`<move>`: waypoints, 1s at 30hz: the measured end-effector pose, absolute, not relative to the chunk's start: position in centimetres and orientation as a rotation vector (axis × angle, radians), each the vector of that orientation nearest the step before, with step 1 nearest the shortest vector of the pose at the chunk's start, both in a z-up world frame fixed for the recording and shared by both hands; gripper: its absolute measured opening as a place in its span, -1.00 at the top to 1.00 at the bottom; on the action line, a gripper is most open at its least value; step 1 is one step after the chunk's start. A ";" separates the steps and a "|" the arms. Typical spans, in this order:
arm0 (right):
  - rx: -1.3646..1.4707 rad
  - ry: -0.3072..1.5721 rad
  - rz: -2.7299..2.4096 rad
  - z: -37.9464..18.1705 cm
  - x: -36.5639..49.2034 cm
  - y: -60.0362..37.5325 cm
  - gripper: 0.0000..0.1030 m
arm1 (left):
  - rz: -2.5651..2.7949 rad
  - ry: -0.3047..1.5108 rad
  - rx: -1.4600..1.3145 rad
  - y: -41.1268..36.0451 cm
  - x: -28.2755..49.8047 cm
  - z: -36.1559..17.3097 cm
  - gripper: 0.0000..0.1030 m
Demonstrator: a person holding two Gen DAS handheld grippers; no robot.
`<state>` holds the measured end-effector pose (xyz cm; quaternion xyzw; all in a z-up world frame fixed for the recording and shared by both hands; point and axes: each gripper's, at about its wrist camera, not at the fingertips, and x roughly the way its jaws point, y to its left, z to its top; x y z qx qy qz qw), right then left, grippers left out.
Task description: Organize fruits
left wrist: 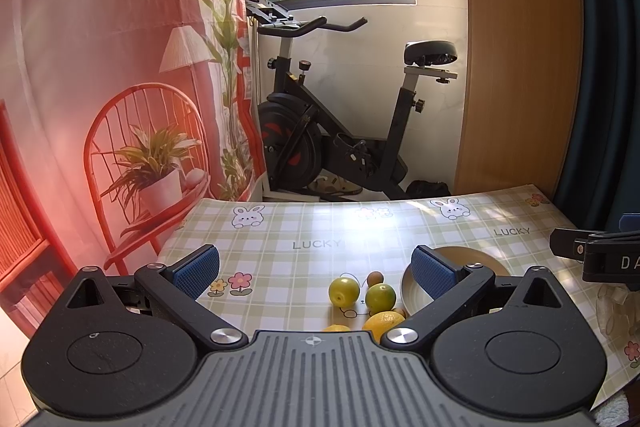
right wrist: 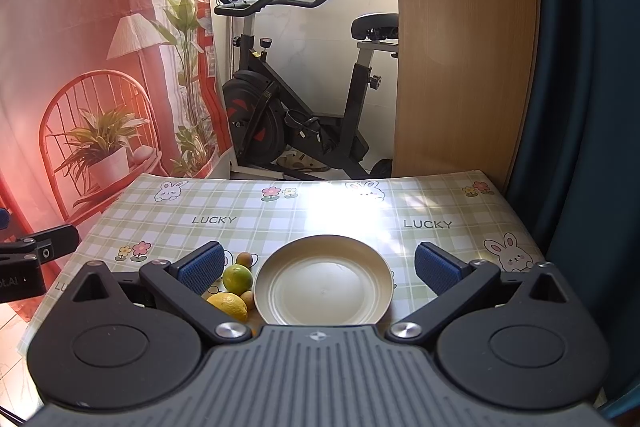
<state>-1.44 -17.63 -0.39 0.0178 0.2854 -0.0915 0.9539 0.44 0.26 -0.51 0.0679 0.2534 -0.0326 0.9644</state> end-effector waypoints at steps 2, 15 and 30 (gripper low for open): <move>0.035 0.580 -0.185 -0.4 -1.4 -17.6 -1.00 | -0.066 0.513 0.138 0.3 0.4 -0.5 -1.00; 0.037 0.581 -0.183 -0.4 -1.4 -17.6 -1.00 | -0.067 0.516 0.136 0.3 0.6 -0.6 -1.00; 0.093 0.569 -0.145 -0.8 -1.0 -18.9 -1.00 | -0.063 0.507 0.136 1.0 1.8 -1.4 -1.00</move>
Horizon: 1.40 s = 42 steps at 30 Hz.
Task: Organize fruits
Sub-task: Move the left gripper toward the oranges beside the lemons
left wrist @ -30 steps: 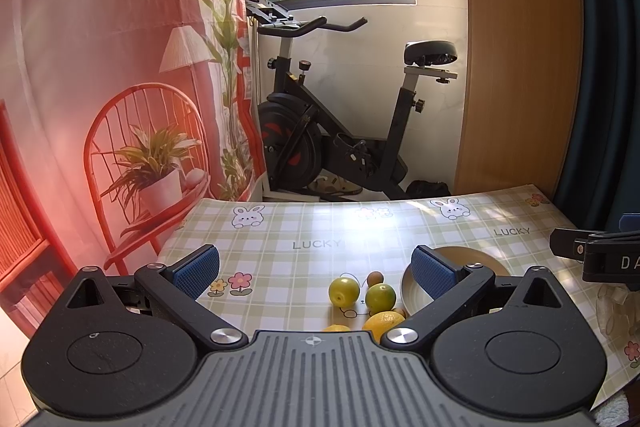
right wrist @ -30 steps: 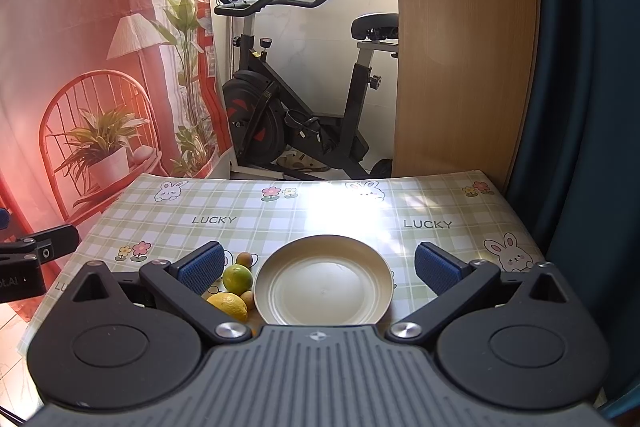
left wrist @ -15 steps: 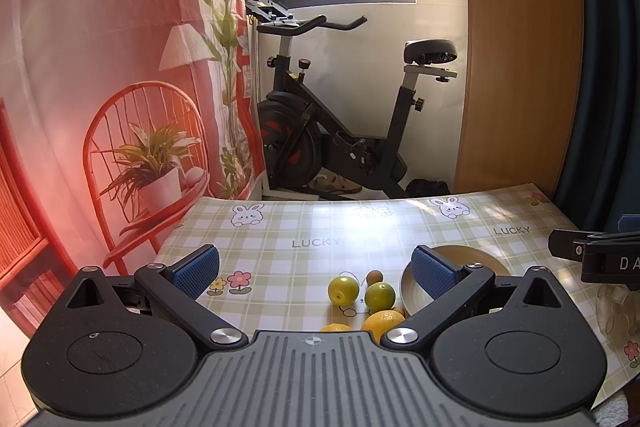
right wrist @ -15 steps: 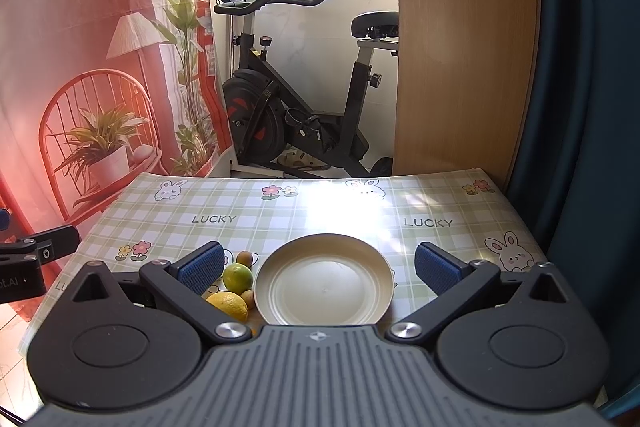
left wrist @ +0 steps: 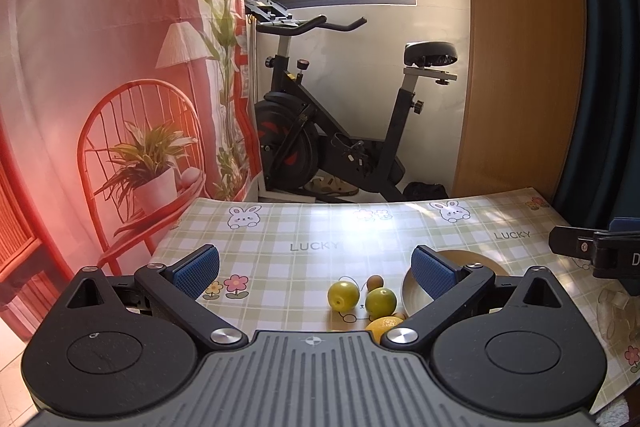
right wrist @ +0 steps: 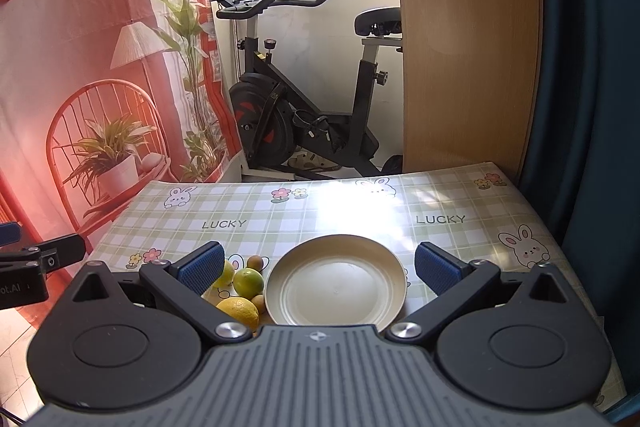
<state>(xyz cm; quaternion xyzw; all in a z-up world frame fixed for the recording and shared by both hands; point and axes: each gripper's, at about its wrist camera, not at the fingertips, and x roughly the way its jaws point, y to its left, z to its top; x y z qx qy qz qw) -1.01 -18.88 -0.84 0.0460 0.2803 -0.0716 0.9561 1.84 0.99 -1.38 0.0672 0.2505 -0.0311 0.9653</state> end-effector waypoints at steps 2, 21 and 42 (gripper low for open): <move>0.094 0.542 -0.104 -1.1 -0.8 -19.1 -1.00 | -0.023 0.488 0.154 1.3 2.4 -1.9 -1.00; 0.122 0.488 0.024 -8.8 3.0 -20.3 -1.00 | -0.084 0.577 0.070 4.5 6.6 -9.0 -0.68; 0.051 0.807 0.027 -15.1 3.5 -19.9 -1.00 | -0.305 0.672 -0.033 3.6 5.8 -14.6 -0.45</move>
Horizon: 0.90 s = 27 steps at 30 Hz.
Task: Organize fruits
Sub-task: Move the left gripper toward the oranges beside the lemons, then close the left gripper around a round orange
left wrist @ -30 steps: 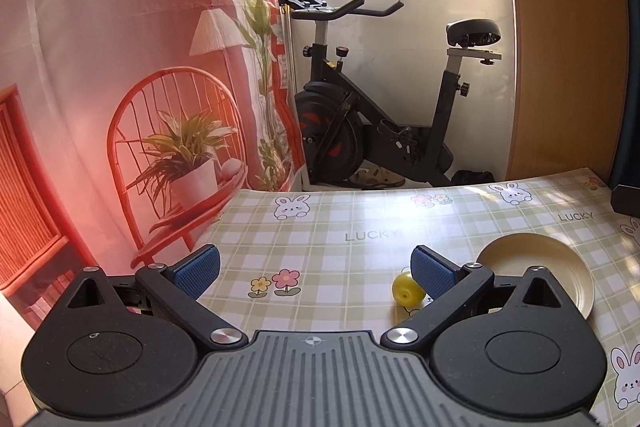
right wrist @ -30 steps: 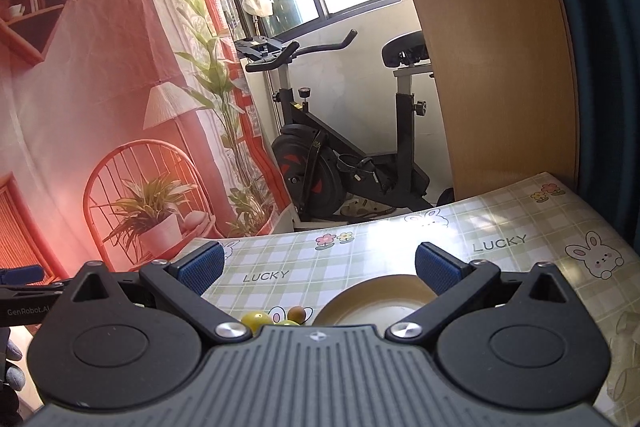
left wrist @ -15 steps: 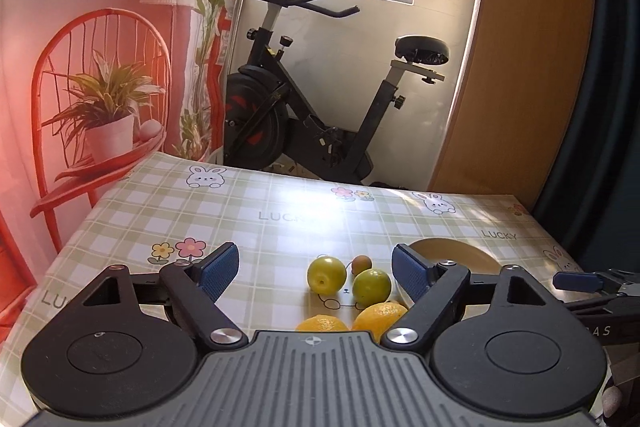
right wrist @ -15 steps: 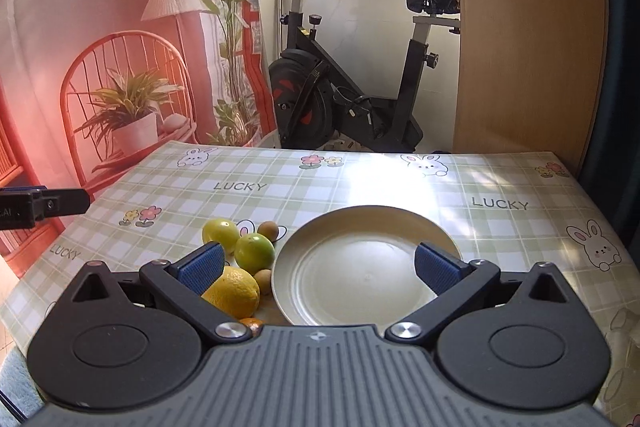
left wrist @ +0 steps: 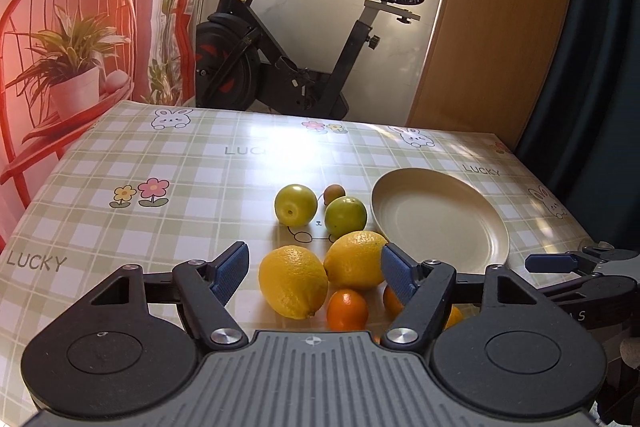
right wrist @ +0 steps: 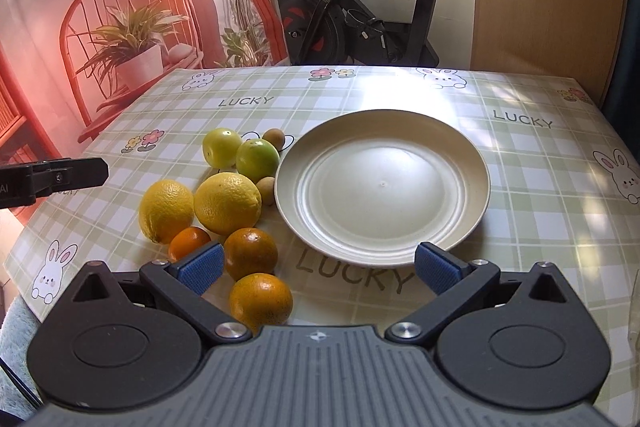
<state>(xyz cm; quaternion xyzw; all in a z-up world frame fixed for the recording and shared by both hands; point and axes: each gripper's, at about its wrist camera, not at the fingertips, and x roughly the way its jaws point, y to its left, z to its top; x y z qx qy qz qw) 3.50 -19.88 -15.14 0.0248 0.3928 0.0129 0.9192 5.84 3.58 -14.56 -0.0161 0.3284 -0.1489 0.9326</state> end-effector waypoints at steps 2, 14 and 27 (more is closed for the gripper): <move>0.047 0.813 0.011 -15.4 3.5 -20.0 -1.00 | -0.316 0.678 -0.030 3.4 5.9 -14.8 -0.44; -0.031 0.821 0.066 -16.6 3.6 -19.3 -0.82 | -0.301 0.776 -0.023 2.4 7.1 -15.3 -0.34; -0.105 0.837 0.247 -18.5 3.2 -18.5 -0.37 | -0.445 0.873 0.022 -0.4 8.2 -16.5 -0.23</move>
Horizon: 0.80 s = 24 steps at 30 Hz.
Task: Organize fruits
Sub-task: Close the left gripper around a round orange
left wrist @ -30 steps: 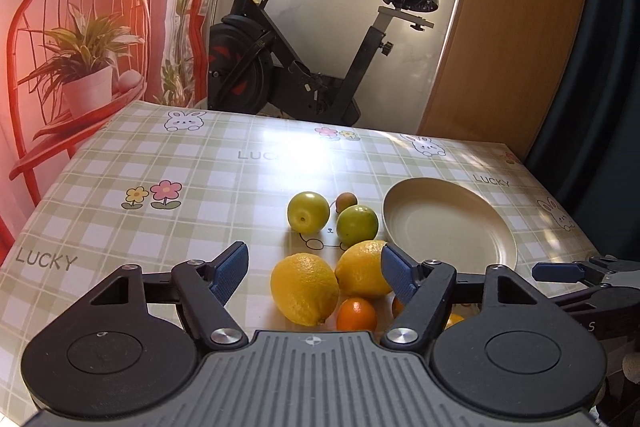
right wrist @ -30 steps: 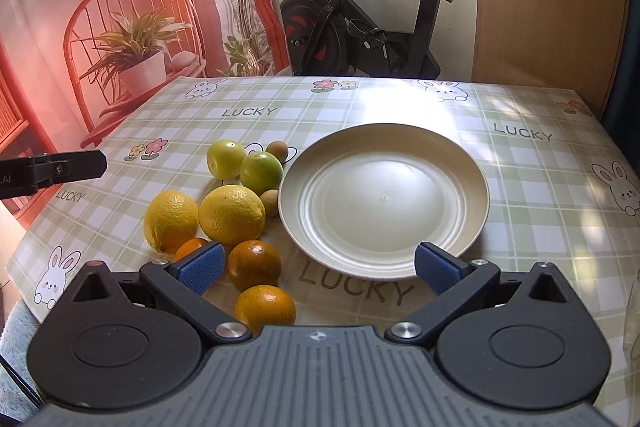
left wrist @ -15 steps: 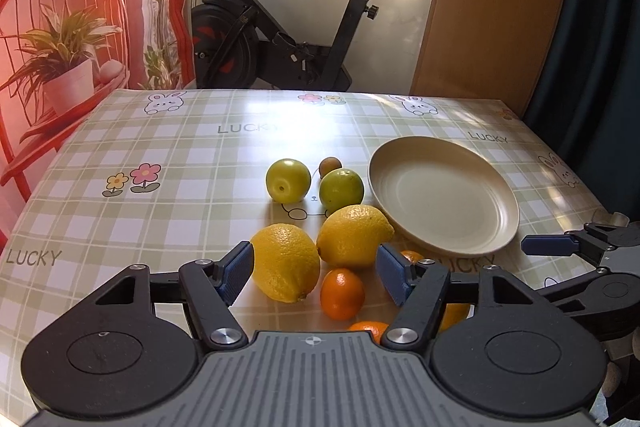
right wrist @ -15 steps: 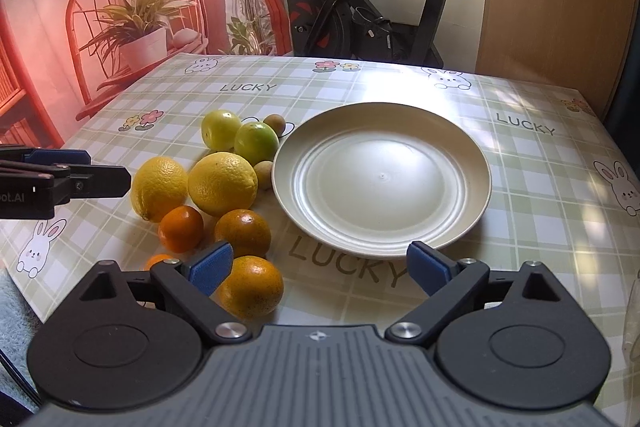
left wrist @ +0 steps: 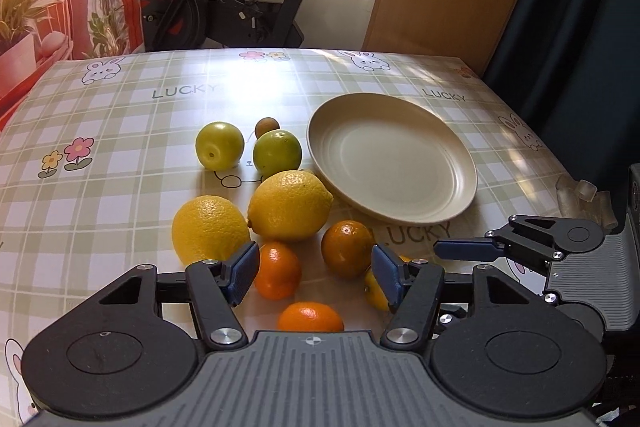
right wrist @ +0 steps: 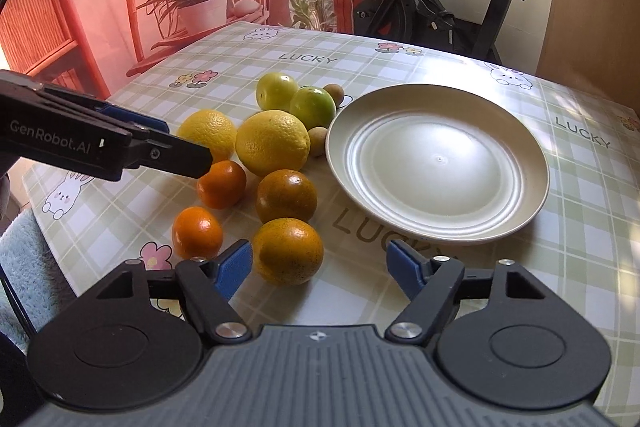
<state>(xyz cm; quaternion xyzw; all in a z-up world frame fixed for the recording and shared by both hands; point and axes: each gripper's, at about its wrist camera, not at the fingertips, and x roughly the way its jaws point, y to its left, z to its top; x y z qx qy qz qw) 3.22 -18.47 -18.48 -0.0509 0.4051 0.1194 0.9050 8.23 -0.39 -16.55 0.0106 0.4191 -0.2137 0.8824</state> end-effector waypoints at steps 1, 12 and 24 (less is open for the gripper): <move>-0.120 0.839 0.261 -18.7 3.3 -18.3 -0.27 | -0.455 0.880 0.010 -0.5 8.3 -16.7 -0.13; -0.082 0.849 0.345 -19.6 3.7 -18.5 -0.03 | -0.564 0.973 0.006 -3.5 8.5 -18.8 0.08; -0.010 0.877 0.341 -20.3 3.7 -18.5 0.12 | -0.583 1.040 -0.088 -4.2 9.7 -21.0 0.16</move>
